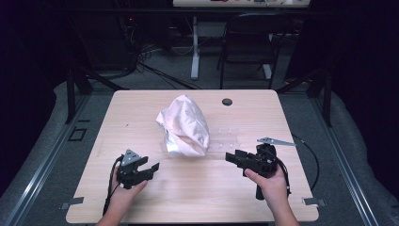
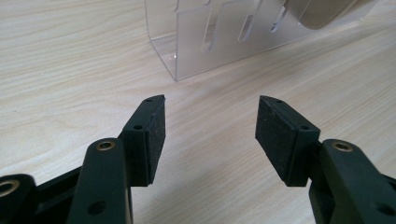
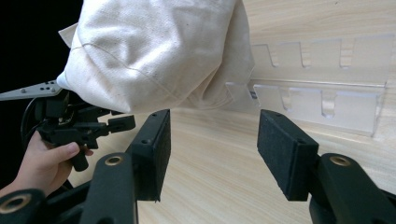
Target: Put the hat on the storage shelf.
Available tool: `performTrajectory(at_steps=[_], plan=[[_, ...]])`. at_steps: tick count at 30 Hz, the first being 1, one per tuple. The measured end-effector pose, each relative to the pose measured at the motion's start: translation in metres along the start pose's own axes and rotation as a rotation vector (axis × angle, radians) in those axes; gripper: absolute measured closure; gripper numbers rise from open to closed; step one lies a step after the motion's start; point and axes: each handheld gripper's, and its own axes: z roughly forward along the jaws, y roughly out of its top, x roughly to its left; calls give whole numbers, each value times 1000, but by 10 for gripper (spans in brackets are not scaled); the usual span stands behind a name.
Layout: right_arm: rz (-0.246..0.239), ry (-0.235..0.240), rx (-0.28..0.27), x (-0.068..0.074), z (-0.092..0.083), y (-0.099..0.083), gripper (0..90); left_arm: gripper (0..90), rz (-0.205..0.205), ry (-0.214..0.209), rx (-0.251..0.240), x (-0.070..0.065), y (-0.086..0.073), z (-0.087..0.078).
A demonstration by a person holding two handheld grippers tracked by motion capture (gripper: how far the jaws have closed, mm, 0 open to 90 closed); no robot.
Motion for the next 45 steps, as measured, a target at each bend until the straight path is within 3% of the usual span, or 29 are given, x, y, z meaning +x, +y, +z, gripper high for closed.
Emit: performTrajectory(at_steps=[9, 17, 22, 25, 32, 38, 45], plan=[[-12, -26, -31, -5, 3, -6, 461, 432, 3, -22, 14, -3, -3, 6], [5, -39, -38, -11, 2, -8, 456, 431, 13, -28, 10, -6, -3, 6], [-8, -64, -40, -12, 5, -10, 446, 430, 13, -28, 9, -6, -4, 6], [-25, -103, -52, -14, 7, -12, 443, 429, 17, -36, 8, -6, -4, 6], [-15, -115, -50, -18, 9, -14, 436, 429, 17, -39, 6, -8, -4, 7], [-45, -158, -53, -18, 12, -16, 435, 428, 23, -42, 4, -9, -3, 8], [-19, -156, -68, -22, 11, -17, 435, 428, 42, -61, -18, -16, -1, 6]])
